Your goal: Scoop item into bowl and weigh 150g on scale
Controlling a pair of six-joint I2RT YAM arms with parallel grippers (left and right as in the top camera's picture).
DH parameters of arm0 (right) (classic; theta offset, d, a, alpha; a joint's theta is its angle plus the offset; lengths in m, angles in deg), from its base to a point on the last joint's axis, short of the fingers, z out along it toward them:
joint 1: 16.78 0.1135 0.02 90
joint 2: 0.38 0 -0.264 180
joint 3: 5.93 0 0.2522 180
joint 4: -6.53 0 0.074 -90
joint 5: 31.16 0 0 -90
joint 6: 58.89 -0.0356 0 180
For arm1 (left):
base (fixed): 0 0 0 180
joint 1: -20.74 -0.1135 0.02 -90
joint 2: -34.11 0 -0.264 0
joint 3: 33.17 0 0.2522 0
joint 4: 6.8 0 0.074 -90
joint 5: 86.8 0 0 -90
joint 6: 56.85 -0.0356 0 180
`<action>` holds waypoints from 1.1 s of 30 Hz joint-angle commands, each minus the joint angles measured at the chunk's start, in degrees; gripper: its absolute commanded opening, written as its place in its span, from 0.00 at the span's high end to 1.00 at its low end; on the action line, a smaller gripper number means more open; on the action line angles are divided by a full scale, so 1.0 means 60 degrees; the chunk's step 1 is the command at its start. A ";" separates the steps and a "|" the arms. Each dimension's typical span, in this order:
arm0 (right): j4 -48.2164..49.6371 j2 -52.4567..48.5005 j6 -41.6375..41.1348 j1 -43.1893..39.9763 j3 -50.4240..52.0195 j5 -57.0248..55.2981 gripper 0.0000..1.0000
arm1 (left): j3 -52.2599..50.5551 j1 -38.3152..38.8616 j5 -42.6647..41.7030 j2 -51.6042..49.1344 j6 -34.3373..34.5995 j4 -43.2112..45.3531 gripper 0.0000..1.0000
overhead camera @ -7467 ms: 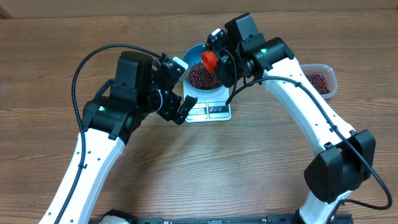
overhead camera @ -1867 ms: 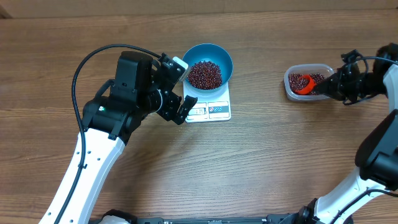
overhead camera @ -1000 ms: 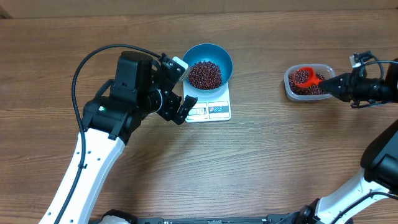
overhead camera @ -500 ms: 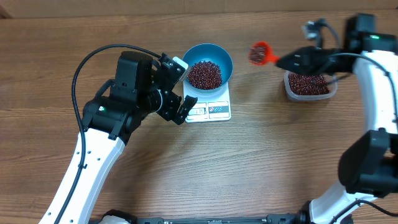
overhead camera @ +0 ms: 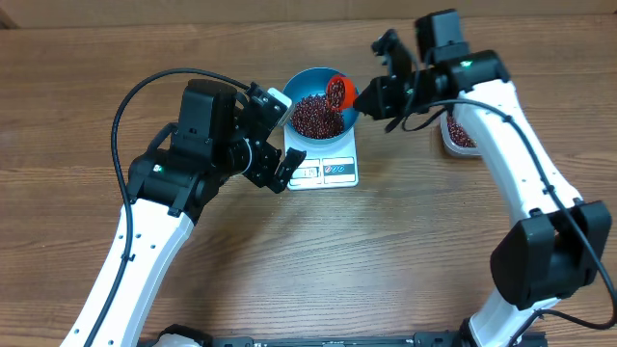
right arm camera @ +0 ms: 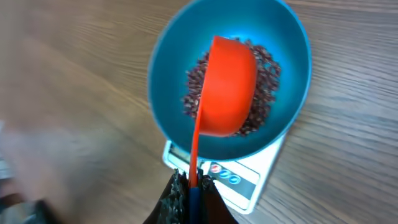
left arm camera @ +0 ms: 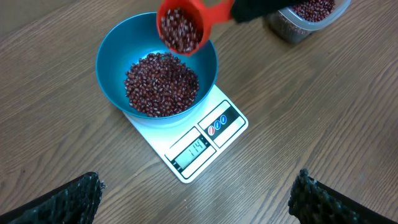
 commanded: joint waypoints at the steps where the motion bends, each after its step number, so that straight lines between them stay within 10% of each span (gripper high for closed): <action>1: 0.0091 0.0259 -0.0277 0.0437 -0.0259 -0.1876 0.96 | 0.0127 0.0004 -0.0131 0.0113 -0.0211 0.0004 0.00; 33: 0.0208 0.0259 -0.0277 0.0641 -0.0262 -0.1268 0.96 | 0.0127 0.0007 -0.0131 0.0113 -0.0211 0.0004 0.00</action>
